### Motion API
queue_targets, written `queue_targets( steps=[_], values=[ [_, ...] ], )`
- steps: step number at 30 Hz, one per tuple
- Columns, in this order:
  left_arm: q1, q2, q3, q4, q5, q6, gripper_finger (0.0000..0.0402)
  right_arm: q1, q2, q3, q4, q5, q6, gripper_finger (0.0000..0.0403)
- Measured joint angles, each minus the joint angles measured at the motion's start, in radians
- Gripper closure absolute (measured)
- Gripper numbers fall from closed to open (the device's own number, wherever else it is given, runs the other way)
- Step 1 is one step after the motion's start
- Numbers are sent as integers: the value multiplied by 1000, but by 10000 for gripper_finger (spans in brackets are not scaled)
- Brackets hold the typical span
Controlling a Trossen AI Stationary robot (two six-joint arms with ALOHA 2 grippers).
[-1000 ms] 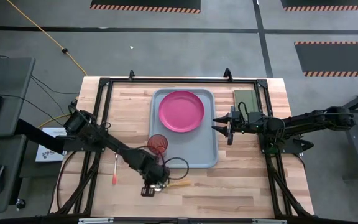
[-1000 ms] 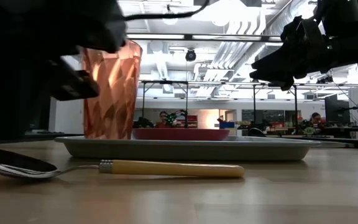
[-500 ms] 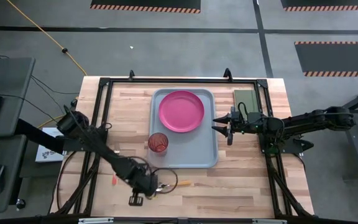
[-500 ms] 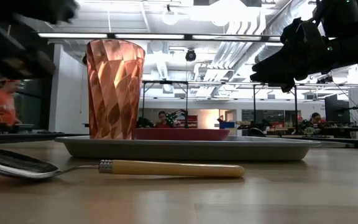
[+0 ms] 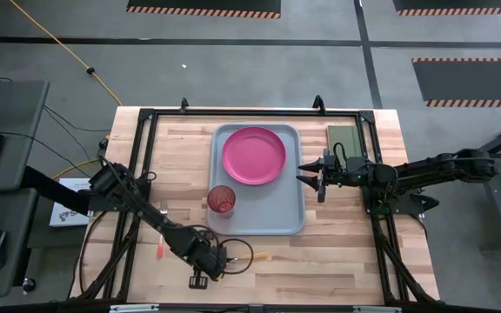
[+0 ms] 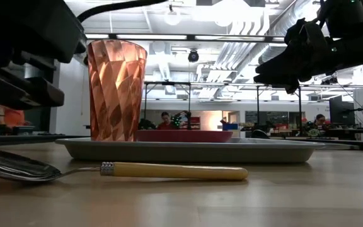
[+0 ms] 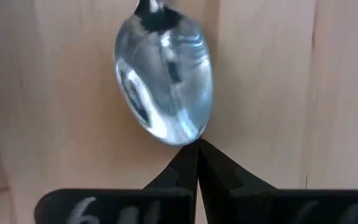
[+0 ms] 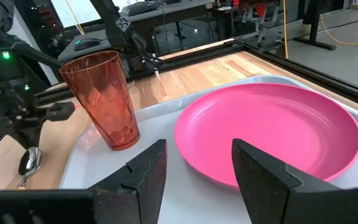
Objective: Pick and place plate/cup/fork/spoon on tray
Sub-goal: Put the yellow spoon on the gray serving tray to the right of the orange cup
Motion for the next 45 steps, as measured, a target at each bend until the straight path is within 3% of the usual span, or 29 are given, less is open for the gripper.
queue_targets(
  steps=[6,12,16,20,28,34,36,41,45],
  values=[
    [46,-7,18,93,-82,92,401,0,0,0,-1,0,0,230],
    [133,6,16,162,-94,219,401,0,0,0,5,-11,28,230],
    [168,-26,14,131,-57,253,401,1,-1,0,33,-98,105,230],
    [132,-121,15,101,-51,250,401,23,-1,0,89,-205,154,230],
    [-28,-304,15,91,-287,177,401,148,16,55,98,-163,133,230],
    [-157,-452,-46,95,-682,175,401,270,131,228,-111,-163,124,230],
    [-178,-504,-97,120,-771,166,401,309,189,290,-214,-163,126,230],
    [-149,-631,-272,262,-785,160,401,393,372,426,-367,-159,178,230],
    [-80,-716,-405,433,-665,191,401,445,515,510,-390,-160,224,230]
  ],
)
